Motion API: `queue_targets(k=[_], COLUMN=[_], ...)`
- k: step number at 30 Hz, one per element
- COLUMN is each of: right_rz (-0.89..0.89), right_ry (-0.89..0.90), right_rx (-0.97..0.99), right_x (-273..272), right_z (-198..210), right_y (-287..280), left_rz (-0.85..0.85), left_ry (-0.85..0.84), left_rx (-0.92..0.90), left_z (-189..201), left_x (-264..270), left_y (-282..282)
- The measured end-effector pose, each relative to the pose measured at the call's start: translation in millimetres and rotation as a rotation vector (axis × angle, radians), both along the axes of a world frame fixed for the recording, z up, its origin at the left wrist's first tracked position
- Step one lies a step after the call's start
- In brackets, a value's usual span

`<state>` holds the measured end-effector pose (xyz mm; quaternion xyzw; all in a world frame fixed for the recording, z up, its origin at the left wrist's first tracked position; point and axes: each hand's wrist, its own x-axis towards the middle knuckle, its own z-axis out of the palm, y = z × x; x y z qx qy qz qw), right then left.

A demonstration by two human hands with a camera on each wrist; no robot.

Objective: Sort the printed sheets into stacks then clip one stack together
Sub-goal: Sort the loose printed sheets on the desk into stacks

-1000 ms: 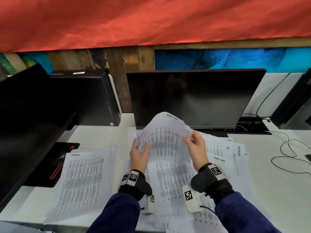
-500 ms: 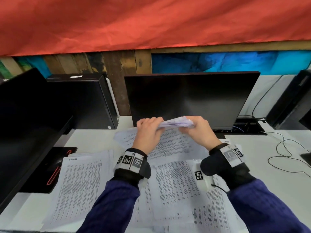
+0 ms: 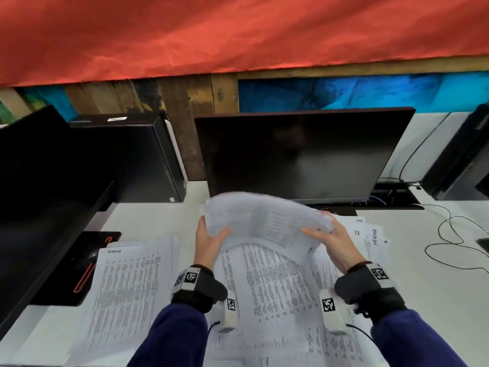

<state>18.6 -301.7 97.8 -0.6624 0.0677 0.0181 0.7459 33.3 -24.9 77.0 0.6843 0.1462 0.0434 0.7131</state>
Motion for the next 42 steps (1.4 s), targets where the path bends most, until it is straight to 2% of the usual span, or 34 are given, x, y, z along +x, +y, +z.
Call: queue_targets(k=[3,6,11,13,16,20,24,26,30,36,38,39,40,42], right_rz=[-0.029,-0.092,-0.057,-0.078,-0.178,-0.300,-0.128,-0.056,-0.059,-0.086,-0.089,-0.068,-0.040,-0.005], right_ry=[0.084,0.068,0.029,0.028,-0.076,-0.400,-0.612,-0.640,-0.571,-0.518,-0.505,-0.484,-0.458,-0.411], right_rx=[-0.130,-0.154,0.007,0.003,-0.141,-0.500,-1.034,-1.194,-1.309,-1.338,-1.314,-1.277,-1.220,-1.114], right_x=[0.3,5.0,10.6,7.5,1.4,-6.0,-6.6,-3.2,0.6,7.3,5.9,5.0,4.8,7.2], right_z=[-28.6,-32.9,-21.7,-23.2,-21.3,-14.0,-16.2,-20.2,-25.4,-22.8,-17.7,-14.8,-11.5,-8.2], right_y=[7.2,22.5,24.1,19.8,18.9,22.7,25.6,22.5,14.8,17.1,18.5,18.4,17.7,15.7], left_rz=[0.033,0.043,0.107,0.098,0.076,0.155,0.262,0.279,0.274,0.227,0.227,0.220,0.210,0.140], left_ry=[0.072,0.041,-0.002,-0.001,-0.045,-0.049,0.006,0.011,0.012,-0.036,-0.094,-0.134,-0.149,-0.160], left_rx=[0.003,-0.010,-0.026,-0.050,-0.089,-0.095,-0.100,-0.059,-0.028,-0.065,0.046,0.201,0.434,1.013], left_z=[-21.8,-27.7,-15.1,-9.6,-3.3,5.6,10.1,9.4,7.0,8.6,8.5,8.2,9.7,12.8], left_x=[-4.5,-2.3,-4.7,-11.1,-18.1,-13.7,-2.9,-0.6,0.6,-1.1,-0.5,0.6,1.5,3.8], left_y=[-2.5,-2.4,-0.1,1.0,0.5,-4.2,-9.9,-10.5,-7.0,-1.1,-1.1,-0.7,-1.5,-6.7])
